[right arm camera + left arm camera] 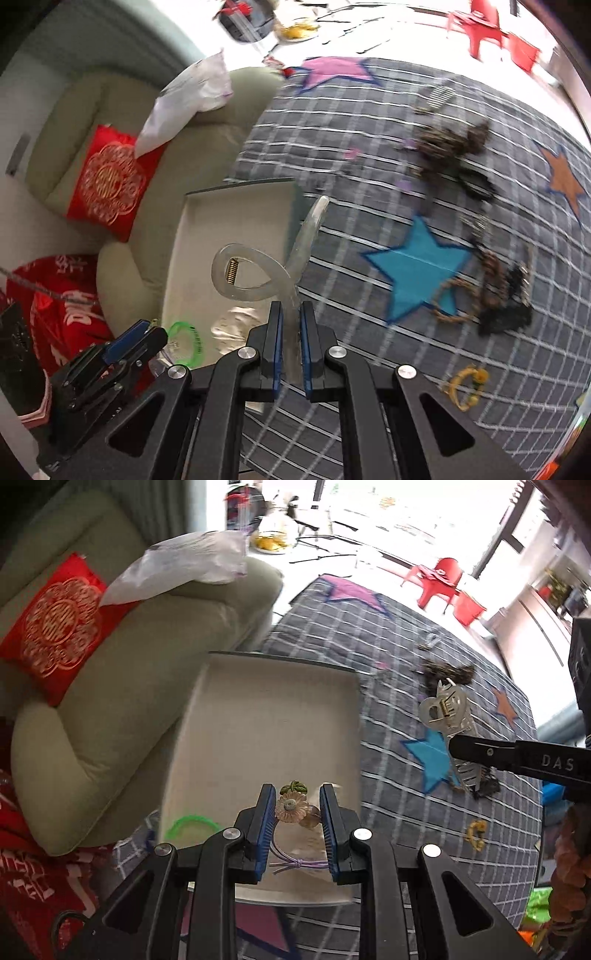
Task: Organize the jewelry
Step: 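Carry the hair tie and claw clip over the white tray with both tools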
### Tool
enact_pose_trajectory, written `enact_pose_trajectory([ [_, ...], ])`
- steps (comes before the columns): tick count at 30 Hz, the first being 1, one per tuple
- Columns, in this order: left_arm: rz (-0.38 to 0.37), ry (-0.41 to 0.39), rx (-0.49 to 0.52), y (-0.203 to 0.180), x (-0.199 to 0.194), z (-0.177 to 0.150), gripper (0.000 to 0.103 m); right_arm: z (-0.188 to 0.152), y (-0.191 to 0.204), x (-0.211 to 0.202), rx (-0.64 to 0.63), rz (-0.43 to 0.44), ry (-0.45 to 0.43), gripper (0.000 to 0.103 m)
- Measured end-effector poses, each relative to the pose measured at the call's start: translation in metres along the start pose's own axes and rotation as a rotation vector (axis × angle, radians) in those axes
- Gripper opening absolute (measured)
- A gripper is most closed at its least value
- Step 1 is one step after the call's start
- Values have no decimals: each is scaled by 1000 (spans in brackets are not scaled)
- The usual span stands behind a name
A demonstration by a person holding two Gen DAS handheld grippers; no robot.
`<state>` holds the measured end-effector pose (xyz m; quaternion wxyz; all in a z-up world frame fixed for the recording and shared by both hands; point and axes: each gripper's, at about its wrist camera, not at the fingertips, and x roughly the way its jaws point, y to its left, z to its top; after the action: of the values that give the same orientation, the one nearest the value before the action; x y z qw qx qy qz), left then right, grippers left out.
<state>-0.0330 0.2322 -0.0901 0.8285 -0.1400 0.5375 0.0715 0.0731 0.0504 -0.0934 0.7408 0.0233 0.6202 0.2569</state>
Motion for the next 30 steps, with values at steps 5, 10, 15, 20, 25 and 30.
enact_pose_trajectory([
  [5, 24, -4, -33, 27, 17, 11, 26, 19, 30, 25, -69, 12, 21, 9],
  [10, 43, 0, -46, 45, 44, 28, 26, 37, 46, 55, -104, 15, 48, 9],
  [15, 56, -1, -46, 53, 75, 49, 26, 57, 47, 88, -123, -1, 73, 9],
  [20, 65, 7, -44, 54, 102, 62, 26, 71, 39, 120, -116, -17, 106, 9],
  [25, 97, 33, -30, 53, 129, 63, 26, 77, 29, 147, -107, -33, 150, 9],
  [30, 130, 56, -18, 52, 144, 59, 26, 81, 21, 164, -97, -41, 169, 9],
])
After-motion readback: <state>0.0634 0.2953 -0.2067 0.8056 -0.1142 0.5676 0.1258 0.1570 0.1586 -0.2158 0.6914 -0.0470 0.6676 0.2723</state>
